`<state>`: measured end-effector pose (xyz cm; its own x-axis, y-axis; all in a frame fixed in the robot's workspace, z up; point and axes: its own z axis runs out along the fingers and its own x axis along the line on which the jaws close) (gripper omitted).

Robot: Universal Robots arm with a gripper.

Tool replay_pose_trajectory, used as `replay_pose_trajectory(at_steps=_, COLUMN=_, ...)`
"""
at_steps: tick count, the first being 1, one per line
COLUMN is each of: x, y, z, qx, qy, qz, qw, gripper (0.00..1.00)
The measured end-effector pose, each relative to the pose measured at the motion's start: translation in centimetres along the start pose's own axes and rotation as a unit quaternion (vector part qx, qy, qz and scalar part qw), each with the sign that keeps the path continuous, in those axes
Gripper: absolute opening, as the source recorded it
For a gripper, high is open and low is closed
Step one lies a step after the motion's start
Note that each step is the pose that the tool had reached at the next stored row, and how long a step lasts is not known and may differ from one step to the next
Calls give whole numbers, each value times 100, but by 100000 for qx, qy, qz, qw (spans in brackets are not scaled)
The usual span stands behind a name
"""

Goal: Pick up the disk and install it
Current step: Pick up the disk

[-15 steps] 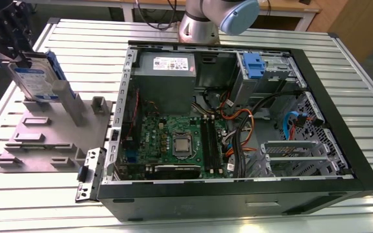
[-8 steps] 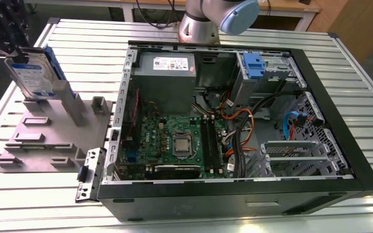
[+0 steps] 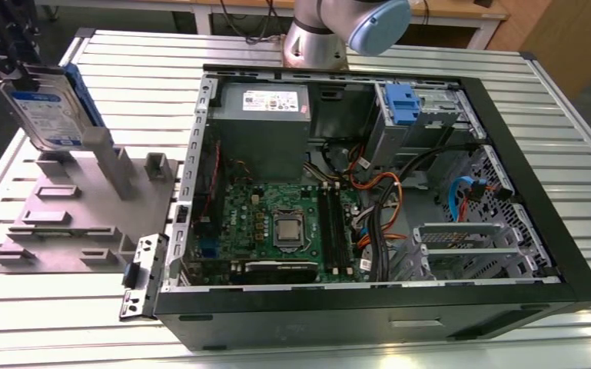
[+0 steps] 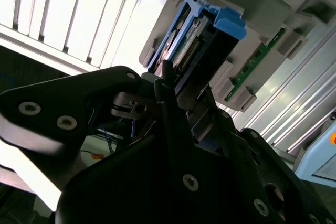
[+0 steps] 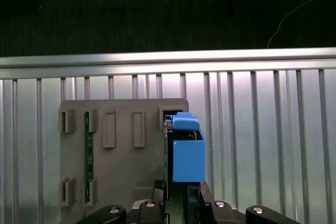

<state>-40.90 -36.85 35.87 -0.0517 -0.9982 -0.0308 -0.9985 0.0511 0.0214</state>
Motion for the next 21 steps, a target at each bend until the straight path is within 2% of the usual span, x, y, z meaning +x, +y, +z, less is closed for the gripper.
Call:
replay_pose_trajectory(at_steps=4, x=-1, y=1, z=-53, qx=6, qy=-2, qz=-2, qw=100000, gripper=35)
replay_pose_trajectory(at_steps=13, x=-2, y=2, z=-71, qx=-20, qy=15, qz=2, qw=100000, gripper=35)
replay_pose_trajectory(at_steps=21, x=-7, y=5, z=-226, qx=2, qy=0, qz=0, qw=100000, gripper=35)
